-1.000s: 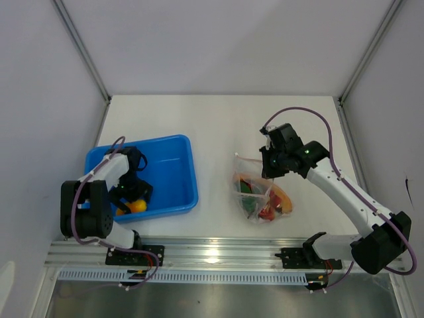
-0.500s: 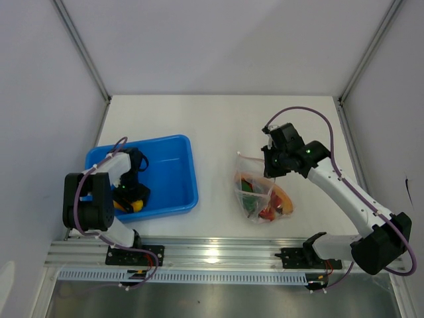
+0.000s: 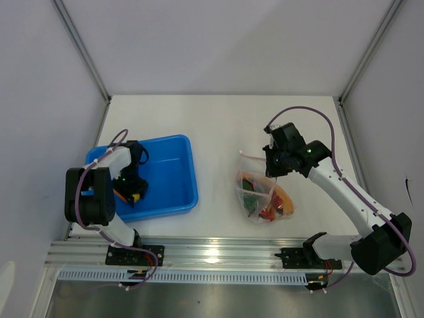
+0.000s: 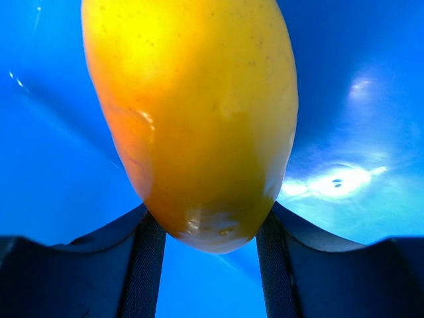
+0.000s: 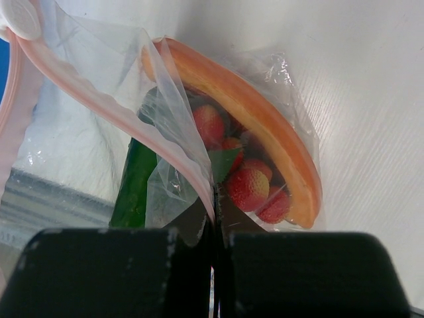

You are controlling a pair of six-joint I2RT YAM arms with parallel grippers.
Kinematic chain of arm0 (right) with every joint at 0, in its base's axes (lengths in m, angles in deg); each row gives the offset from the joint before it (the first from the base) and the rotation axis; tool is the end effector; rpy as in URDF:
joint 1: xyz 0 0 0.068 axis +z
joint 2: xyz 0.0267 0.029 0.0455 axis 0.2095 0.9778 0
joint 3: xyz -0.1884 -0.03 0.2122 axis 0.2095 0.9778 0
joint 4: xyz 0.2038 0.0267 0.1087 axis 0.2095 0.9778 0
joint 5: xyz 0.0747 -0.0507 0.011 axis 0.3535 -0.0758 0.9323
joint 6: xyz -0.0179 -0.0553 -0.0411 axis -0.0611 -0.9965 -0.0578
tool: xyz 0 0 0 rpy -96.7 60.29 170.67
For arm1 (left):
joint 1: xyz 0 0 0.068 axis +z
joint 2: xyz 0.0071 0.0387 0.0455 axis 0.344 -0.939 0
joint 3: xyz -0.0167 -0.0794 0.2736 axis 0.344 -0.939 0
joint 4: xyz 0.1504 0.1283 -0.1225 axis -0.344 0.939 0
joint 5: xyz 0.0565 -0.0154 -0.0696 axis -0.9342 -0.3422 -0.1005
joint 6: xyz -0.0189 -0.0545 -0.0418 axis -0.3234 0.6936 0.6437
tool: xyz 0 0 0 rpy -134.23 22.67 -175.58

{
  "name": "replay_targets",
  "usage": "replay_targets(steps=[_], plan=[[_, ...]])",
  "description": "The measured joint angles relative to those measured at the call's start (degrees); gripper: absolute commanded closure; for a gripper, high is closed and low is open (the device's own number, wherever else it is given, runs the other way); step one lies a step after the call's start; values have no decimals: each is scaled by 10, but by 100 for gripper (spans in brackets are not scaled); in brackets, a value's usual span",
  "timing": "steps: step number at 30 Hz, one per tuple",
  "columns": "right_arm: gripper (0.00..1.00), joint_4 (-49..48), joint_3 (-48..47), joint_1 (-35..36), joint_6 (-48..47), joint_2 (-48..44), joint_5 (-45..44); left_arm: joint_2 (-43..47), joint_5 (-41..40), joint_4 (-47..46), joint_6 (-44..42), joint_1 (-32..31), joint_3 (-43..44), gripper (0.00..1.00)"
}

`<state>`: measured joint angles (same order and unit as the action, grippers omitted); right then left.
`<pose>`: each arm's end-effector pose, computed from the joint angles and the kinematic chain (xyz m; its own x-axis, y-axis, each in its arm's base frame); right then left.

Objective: Place the food in the zip-top bag and seal the zipper
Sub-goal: Pick up the fake fruit from the bin.

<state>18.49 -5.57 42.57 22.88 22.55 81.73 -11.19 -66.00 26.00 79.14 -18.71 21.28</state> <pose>0.1951 0.1159 0.3144 -0.8248 -0.1991 -0.5292 -0.3212 0.9352 0.1488 0.2114 0.0216 0.1739 -0.5655 -0.8139 -0.1330 -0.8058 0.5109 0.2994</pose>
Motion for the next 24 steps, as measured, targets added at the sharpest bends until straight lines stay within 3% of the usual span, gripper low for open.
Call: replay_targets(steps=[3, 13, 16, 24], plan=[[100, 0, 0, -2, 0, 0, 0, 2, 2, 5, -1, -3, 17, 99], [100, 5, -39, -12, 0, 17, 2, 61, 52, 53, -26, -109, 165, 99], [100, 5, -56, -14, 0, 27, 6, 80, 89, 64, -45, -153, 225, 99], [100, 13, -84, -15, 3, 52, 22, 107, 222, 68, -124, -229, 265, 100]])
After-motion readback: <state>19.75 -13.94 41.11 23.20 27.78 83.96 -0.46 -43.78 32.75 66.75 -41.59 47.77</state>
